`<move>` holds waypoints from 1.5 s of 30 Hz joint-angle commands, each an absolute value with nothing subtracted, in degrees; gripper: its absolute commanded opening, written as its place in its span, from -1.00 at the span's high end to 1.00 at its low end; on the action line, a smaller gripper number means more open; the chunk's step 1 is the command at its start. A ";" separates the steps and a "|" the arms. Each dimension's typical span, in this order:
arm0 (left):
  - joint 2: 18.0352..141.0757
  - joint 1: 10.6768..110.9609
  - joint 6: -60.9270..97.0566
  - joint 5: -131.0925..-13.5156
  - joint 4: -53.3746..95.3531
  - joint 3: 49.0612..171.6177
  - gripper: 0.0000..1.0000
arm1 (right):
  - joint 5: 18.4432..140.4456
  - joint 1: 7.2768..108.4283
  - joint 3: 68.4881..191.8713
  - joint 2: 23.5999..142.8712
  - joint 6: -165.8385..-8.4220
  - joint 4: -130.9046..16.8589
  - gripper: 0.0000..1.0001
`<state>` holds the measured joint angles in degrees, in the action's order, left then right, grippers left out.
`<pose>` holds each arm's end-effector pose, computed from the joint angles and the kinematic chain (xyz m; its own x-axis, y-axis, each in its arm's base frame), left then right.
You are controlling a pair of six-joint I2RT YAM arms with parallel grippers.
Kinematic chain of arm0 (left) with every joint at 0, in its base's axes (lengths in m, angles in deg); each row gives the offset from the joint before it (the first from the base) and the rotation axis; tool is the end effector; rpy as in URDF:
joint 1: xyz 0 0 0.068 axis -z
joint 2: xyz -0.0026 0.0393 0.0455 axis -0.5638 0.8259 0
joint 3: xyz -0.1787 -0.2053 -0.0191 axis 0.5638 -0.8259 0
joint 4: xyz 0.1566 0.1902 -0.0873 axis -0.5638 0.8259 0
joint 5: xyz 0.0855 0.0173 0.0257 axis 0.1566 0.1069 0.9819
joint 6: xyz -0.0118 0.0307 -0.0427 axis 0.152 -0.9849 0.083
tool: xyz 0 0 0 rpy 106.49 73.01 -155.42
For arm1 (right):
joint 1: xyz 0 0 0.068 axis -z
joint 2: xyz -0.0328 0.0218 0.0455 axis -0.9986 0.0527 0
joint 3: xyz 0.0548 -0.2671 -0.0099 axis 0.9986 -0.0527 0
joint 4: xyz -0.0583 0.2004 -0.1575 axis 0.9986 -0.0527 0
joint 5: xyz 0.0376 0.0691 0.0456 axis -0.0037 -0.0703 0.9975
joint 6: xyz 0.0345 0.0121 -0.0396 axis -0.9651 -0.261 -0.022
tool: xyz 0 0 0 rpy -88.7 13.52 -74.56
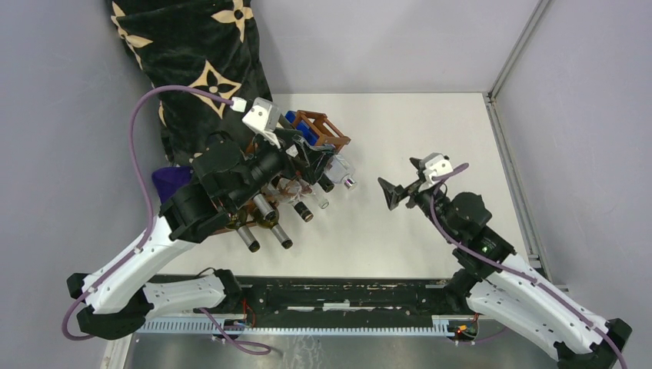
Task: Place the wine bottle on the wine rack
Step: Reset both arms
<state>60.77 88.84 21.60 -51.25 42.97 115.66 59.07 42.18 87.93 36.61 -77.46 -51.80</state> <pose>0.1173 -0.1509 0.4792 -0.1639 -0.2083 -0.9642 0.6452 0.7168 -0.2645 0.1169 0.1050 0.3250 0.0705 0.0016 -0.9975 -0.5283 0.8483 -0.0360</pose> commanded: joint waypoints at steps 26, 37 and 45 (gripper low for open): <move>59.31 88.11 14.18 -53.80 47.38 126.32 -1.00 | 44.57 55.67 106.75 43.21 -95.26 -50.99 -0.96; 58.97 88.11 14.20 -52.71 49.42 127.86 -1.00 | 42.45 55.73 102.95 38.64 -93.75 -45.65 -0.96; 57.98 88.11 14.39 -52.17 50.16 127.92 -1.00 | 42.20 55.71 104.03 39.60 -93.02 -47.47 -0.96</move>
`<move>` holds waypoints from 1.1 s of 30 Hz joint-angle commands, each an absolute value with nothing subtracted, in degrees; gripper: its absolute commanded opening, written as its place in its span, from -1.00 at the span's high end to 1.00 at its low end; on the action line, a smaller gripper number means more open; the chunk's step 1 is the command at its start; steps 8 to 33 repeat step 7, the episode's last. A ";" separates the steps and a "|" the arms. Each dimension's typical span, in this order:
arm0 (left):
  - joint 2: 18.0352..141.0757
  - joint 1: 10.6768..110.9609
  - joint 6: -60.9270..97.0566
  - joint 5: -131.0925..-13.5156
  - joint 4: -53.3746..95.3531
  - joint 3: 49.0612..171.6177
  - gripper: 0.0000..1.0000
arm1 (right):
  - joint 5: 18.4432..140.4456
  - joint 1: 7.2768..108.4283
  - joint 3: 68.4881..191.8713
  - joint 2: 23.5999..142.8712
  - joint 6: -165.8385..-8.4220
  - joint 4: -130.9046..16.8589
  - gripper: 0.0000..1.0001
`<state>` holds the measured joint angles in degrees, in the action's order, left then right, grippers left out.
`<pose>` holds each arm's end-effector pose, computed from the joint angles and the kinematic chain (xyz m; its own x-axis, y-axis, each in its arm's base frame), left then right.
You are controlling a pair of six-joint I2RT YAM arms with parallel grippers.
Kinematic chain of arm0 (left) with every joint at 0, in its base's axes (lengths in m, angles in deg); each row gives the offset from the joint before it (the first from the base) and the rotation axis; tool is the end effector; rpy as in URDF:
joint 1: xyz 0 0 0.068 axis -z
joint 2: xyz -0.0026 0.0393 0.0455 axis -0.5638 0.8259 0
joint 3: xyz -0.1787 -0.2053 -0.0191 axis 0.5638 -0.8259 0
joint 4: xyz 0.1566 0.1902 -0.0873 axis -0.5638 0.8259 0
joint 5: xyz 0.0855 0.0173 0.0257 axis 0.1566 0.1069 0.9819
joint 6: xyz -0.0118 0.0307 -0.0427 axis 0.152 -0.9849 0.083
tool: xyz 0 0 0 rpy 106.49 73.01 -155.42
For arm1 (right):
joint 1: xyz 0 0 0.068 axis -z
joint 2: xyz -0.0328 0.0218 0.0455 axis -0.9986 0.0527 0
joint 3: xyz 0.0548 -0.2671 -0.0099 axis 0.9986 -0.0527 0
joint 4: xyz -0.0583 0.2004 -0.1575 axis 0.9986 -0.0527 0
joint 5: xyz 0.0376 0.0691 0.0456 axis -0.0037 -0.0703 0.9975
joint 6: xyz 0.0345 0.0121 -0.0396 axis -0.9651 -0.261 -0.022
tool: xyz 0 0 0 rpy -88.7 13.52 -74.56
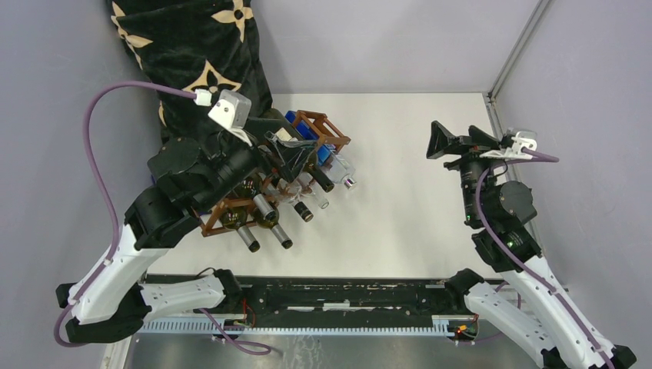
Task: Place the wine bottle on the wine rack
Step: Reset both arms
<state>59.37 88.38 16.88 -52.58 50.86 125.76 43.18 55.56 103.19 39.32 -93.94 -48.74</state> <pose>0.0954 -0.1194 0.5209 -0.0759 -0.1967 -0.9775 0.6746 0.7118 -0.1956 0.1260 0.0570 0.4151 0.2555 0.3984 -0.8809 -0.1354 0.9169 0.3754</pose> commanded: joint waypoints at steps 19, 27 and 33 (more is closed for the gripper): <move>56.76 88.11 14.86 -51.60 50.67 127.06 -1.00 | 42.43 55.69 104.31 39.62 -92.09 -48.18 -0.96; 56.76 88.11 14.86 -51.60 50.67 127.06 -1.00 | 42.43 55.69 104.31 39.62 -92.09 -48.18 -0.96; 56.76 88.11 14.86 -51.60 50.67 127.06 -1.00 | 42.43 55.69 104.31 39.62 -92.09 -48.18 -0.96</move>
